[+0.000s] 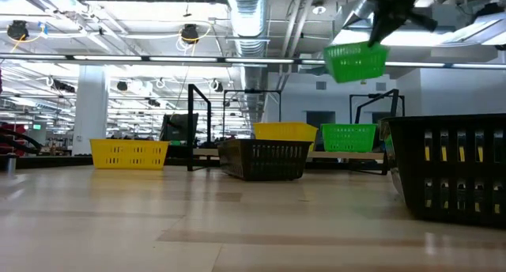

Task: Stack baskets on shelf by color
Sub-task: Stack the left green bin on top of the green bin on the shelf

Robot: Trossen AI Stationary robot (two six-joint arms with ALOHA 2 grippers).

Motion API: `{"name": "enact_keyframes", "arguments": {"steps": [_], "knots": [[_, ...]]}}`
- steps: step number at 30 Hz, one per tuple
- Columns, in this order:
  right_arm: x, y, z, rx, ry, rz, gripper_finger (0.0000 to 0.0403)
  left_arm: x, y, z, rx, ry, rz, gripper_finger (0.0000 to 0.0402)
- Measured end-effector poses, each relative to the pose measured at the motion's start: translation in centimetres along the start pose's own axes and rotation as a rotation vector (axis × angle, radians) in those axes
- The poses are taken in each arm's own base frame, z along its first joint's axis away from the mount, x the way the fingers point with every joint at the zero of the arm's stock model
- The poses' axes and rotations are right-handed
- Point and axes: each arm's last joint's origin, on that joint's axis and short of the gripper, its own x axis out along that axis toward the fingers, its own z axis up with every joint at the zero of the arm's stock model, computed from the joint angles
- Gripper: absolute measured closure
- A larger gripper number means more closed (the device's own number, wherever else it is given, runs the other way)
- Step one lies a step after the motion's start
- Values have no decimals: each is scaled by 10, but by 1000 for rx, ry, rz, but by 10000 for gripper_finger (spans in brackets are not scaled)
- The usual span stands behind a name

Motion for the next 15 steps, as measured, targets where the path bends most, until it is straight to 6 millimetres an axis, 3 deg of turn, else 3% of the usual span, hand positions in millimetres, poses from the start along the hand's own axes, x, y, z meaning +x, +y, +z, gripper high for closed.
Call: {"name": "enact_keyframes", "arguments": {"steps": [10, 15], "knots": [[39, 16, -8, -30, 85, -94, 401, 0, -2, -1, 86, 20, -60, 235], [59, 10, -20, -4, 82, -19, 401, 0, -2, -1, 89, 20, -60, 235]]}}
